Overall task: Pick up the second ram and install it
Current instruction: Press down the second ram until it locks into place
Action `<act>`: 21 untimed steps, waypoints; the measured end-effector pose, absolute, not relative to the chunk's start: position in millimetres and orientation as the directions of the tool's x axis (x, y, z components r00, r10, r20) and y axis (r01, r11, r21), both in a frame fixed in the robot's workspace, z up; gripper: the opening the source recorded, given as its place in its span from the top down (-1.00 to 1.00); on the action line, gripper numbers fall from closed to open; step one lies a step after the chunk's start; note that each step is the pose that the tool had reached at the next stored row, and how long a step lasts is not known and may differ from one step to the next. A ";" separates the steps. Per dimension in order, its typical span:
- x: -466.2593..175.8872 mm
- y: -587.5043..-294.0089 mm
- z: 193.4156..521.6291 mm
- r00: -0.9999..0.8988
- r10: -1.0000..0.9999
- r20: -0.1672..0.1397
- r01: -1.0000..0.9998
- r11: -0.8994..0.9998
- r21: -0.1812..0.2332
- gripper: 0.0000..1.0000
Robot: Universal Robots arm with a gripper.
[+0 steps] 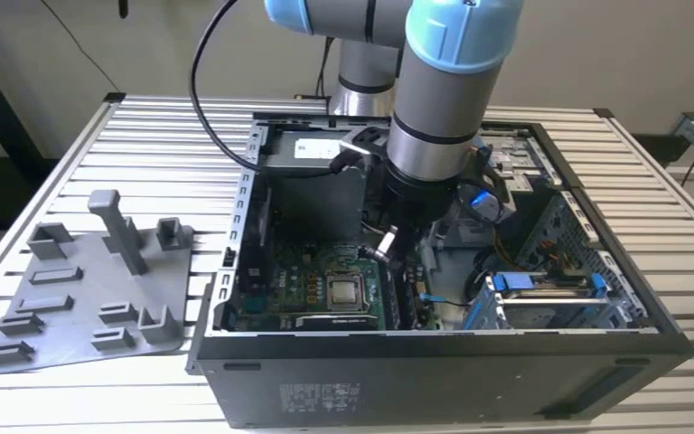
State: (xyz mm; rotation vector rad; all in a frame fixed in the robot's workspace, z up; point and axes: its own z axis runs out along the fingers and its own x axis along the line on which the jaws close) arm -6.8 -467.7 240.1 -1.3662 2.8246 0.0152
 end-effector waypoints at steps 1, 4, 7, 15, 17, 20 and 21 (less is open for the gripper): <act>-6.7 -467.7 240.0 -0.606 -0.795 -0.008 -0.795 0.606 0.007 0.79; -6.7 -467.7 239.7 -0.563 -0.827 -0.009 -0.827 0.563 0.005 0.79; -6.8 -467.7 239.4 -0.517 -0.856 -0.010 -0.856 0.517 0.005 0.79; -7.0 -467.7 238.7 -0.404 -0.915 -0.013 -0.915 0.403 0.007 0.79; -7.1 -467.7 238.5 -0.374 -0.927 -0.014 -0.927 0.374 0.007 0.79; -7.2 -467.7 237.9 -0.323 -0.946 -0.014 -0.946 0.323 0.006 0.79; -7.2 -467.7 237.7 -0.306 -0.952 -0.014 -0.952 0.306 0.006 0.79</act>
